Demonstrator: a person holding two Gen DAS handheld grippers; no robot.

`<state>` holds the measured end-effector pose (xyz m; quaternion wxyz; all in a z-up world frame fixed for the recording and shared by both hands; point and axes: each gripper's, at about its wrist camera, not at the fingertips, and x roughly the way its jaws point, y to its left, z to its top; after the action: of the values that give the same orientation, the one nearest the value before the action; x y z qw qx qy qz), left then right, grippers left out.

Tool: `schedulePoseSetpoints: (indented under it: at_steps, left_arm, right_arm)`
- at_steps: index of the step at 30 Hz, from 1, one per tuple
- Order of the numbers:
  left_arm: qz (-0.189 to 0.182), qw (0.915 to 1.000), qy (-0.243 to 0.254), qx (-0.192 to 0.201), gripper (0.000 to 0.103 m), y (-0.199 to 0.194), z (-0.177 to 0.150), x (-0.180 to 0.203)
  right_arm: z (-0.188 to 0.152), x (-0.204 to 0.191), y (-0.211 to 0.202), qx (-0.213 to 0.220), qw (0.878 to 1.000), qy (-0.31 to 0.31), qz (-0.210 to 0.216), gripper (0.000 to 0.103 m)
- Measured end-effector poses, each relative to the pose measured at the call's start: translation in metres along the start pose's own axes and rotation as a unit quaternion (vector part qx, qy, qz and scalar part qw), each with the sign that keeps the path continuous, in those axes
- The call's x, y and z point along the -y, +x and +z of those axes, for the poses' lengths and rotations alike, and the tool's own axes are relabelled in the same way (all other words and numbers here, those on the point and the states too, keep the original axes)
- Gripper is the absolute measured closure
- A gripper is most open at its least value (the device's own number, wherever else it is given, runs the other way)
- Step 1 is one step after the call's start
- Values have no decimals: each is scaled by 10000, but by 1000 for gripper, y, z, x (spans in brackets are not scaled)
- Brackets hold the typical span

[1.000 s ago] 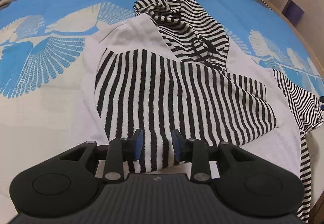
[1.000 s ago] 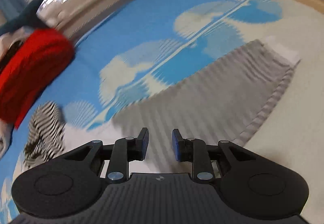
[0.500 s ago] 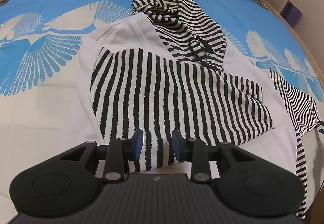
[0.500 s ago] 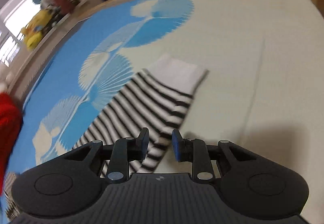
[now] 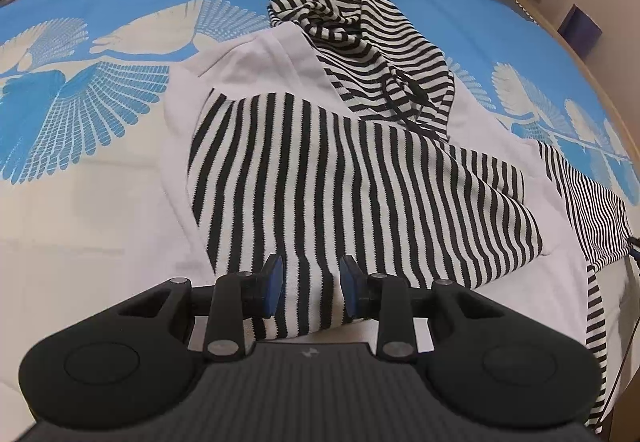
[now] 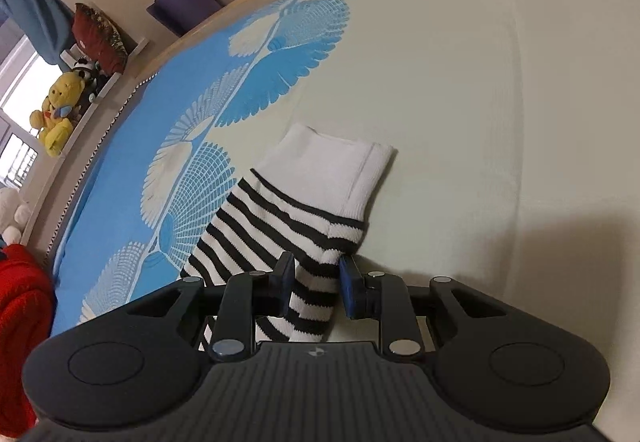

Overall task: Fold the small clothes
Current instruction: 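Grasp the sleeve cuff with the right gripper and fold it across the body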

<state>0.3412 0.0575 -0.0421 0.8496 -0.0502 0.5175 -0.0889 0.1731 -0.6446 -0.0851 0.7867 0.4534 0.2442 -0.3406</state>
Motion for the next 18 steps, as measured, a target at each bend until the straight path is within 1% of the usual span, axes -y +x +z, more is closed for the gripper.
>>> schedulePoseSetpoints:
  at_steps: [1, 2, 4, 7, 10, 12, 14, 16, 18]
  left_arm:
    - [-2, 10000, -17, 6, 68, -1, 0, -2]
    - [0, 10000, -30, 11, 68, -1, 0, -3]
    - [14, 10000, -52, 18, 69, -3, 1, -5]
    - [45, 9999, -144, 39, 68, -6, 2, -11]
    - [54, 9995, -298, 82, 68, -10, 5, -21]
    - [52, 9990, -431, 113, 69, -14, 7, -30]
    - [34, 9981, -603, 140, 68, -18, 10, -39]
    - [-8, 9967, -793, 178, 68, -22, 13, -48]
    - [-26, 9951, -962, 226, 69, -27, 15, -57]
  right_arm:
    - [0, -2, 0, 19, 10000, -30, -28, 92]
    - [-1, -4, 0, 37, 10000, -47, -48, 96]
    - [-2, -6, -2, 123, 9999, -67, -75, 97]
    - [-3, -17, -15, 417, 9989, -75, -198, 99]
    - [-6, -48, -32, 835, 9940, -645, -288, 99]
    - [-14, -78, -48, 1122, 9864, -1163, -302, 99]
    - [-29, -114, -67, 1370, 9743, -1783, -157, 99]
    - [-53, -151, -89, 1521, 9581, -2417, 237, 99]
    - [-90, -190, -116, 1614, 9354, -3061, 721, 99]
